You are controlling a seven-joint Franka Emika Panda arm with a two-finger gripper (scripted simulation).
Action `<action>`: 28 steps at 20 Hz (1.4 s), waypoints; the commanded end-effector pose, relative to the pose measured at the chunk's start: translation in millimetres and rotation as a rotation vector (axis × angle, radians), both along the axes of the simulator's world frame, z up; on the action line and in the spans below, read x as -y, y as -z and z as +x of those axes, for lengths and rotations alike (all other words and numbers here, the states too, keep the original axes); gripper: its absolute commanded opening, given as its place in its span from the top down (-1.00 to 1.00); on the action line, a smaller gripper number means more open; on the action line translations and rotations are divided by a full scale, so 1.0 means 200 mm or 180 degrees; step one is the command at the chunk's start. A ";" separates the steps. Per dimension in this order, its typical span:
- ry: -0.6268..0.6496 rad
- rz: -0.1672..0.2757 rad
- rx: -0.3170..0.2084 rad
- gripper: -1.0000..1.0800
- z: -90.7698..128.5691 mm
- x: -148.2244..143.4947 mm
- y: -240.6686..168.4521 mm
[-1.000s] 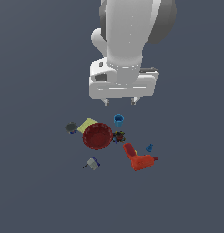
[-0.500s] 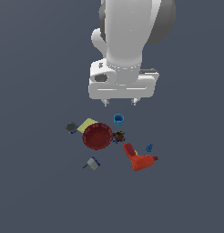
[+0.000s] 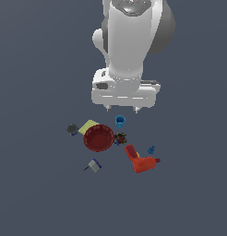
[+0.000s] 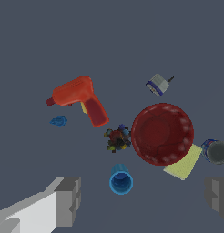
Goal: Pick up a designated object from a clutter of objects.
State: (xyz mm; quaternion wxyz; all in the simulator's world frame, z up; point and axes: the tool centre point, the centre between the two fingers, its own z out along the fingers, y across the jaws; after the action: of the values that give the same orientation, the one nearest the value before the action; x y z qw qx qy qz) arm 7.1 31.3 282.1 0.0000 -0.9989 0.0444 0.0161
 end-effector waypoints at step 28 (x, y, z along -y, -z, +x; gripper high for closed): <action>0.2396 -0.0019 0.0037 -0.92 -0.02 -0.04 0.64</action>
State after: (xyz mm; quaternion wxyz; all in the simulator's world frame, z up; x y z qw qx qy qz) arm 4.4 39.6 159.8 0.0033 -0.9209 0.3898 0.0098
